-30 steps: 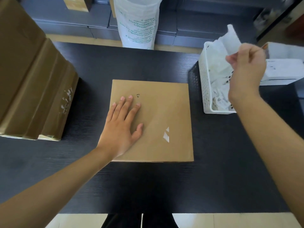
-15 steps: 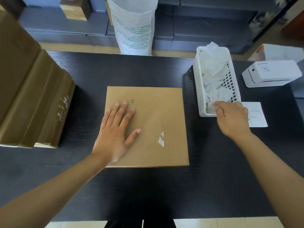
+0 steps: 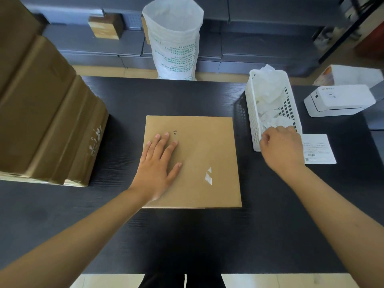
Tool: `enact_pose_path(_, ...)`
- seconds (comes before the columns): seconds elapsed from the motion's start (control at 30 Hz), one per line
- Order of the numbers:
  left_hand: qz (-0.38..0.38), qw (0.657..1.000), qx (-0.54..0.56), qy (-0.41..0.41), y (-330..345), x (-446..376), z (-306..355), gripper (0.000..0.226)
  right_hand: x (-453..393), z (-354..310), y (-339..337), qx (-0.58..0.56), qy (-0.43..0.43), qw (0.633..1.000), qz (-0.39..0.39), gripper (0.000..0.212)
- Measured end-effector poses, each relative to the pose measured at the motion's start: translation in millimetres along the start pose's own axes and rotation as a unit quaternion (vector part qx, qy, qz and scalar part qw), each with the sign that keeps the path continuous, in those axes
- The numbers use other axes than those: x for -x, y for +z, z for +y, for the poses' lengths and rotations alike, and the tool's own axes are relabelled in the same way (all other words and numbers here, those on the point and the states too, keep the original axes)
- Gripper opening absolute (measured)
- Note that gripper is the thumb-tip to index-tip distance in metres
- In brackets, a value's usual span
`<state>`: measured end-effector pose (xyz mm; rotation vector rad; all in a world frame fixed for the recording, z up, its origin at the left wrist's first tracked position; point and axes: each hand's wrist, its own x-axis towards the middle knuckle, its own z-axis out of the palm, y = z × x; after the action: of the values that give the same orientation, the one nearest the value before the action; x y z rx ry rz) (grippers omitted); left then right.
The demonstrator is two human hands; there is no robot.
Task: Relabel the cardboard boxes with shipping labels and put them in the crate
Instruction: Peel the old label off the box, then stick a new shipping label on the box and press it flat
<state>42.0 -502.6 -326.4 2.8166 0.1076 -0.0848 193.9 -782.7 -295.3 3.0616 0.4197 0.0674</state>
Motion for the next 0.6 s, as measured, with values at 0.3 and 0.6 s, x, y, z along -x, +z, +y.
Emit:
enact_pose_path(0.3, -0.036, 0.995, -0.088, -0.020, -51, -29, 29, 0.052, 8, -31, -39, -0.075, -0.082, 0.992, -0.060, 0.029)
enact_pose_path(0.6, -0.045, 0.990, -0.120, 0.054, -77, -62, 104, 0.048, 30, 6, -73, -0.088, -0.079, 0.991, -0.064, 0.030)
